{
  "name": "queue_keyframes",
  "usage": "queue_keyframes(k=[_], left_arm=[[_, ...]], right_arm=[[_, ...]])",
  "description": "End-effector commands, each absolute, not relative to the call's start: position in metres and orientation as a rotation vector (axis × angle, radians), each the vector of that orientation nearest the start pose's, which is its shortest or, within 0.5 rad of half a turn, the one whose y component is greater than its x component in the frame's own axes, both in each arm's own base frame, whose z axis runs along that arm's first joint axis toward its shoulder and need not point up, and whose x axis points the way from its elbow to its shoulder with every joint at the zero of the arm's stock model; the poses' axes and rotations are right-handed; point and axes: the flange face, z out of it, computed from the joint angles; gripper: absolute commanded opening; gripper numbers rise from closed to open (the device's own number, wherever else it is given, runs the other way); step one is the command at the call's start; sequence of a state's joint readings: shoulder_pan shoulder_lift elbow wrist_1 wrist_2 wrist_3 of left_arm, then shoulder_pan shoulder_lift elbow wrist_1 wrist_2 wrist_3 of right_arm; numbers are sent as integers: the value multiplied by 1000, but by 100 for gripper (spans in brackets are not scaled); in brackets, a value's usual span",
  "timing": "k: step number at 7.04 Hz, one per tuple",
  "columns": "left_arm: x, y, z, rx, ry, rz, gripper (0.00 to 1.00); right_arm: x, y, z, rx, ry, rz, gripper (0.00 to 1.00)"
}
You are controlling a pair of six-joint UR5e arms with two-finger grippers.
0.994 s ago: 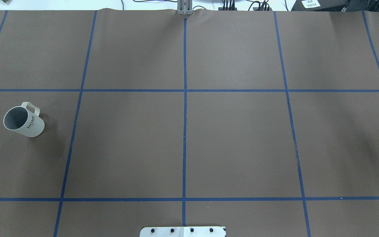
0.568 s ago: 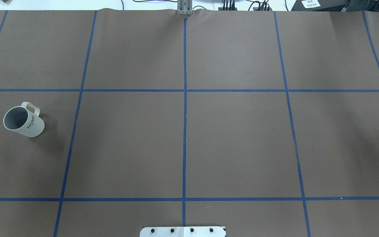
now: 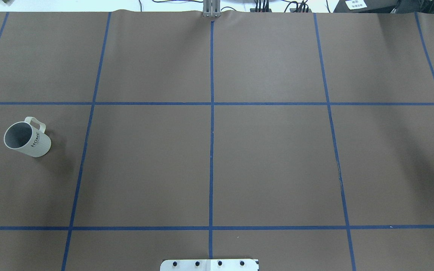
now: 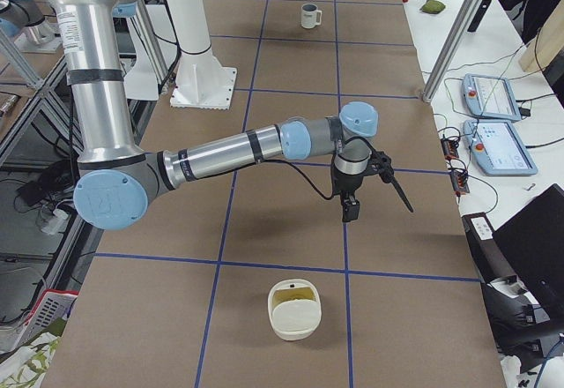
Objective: Left arm hands cup to right arm to dump lemon
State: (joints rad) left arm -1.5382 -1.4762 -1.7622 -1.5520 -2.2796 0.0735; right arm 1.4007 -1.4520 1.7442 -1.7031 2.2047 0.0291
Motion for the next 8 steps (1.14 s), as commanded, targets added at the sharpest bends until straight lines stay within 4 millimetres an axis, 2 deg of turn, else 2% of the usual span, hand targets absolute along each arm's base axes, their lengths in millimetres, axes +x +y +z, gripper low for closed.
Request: queue_keyframes(k=[1,3,4,6,8], left_arm=[[-54,-456,615,106,710,139,100],[-50,-457,615,90,753,127,100],[-50,-454,606,103,773,126,100],[-49,-455,609,100,776,127,100],[-48,-454,610,96,791,127,100]], right_arm=[[-15,-523,556,54,-684,-180,100],[-12,-519,559,49,-696,-172,100],[-10,-518,560,47,-694,-164,100],[25,-496,585,23,-697,-93,100],[52,-465,617,6,-694,-97,100]])
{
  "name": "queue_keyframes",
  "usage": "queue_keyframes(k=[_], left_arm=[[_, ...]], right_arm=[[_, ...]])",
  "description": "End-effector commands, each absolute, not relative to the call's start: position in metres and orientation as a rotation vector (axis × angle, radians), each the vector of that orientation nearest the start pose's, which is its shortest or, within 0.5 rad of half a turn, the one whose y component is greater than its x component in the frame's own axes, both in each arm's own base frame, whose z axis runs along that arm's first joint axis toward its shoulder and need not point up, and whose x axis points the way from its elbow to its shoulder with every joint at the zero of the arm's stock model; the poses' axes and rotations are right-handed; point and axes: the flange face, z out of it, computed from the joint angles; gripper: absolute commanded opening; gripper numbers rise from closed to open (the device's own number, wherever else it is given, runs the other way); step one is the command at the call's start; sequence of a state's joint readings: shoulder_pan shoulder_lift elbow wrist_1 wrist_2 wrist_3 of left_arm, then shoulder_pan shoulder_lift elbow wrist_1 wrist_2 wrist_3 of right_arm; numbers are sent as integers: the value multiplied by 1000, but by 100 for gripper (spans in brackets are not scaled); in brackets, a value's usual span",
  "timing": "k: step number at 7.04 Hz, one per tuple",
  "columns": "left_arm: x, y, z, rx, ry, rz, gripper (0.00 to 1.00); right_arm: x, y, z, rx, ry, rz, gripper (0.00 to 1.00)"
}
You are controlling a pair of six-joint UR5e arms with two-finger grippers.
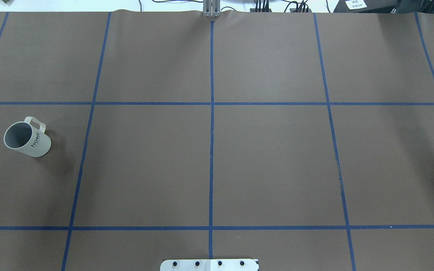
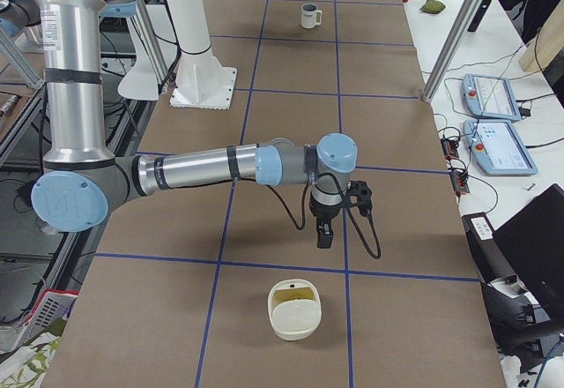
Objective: Left arm hands cup to right arm to dump lemon
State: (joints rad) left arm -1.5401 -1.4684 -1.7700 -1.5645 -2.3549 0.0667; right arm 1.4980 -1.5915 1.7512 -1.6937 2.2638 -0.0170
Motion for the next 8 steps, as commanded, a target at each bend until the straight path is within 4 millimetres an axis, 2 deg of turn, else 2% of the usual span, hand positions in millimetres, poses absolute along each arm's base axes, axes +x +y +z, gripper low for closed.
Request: queue_keyframes(k=[1,3,4,8], left_arm=[[-49,-449,614,91,791,127,100],[-54,-433,620,83,791,115,100],[-58,-433,614,94,791,101,100],[-58,-434,608,107,779,110,100]], right_arm=[[55,-451,631,-21,-692,-87,100],[55,-446,636,-30,-693,-83,100],[54,-448,634,-9,-692,-90,100],[54,-451,645,25,-692,-102,100]])
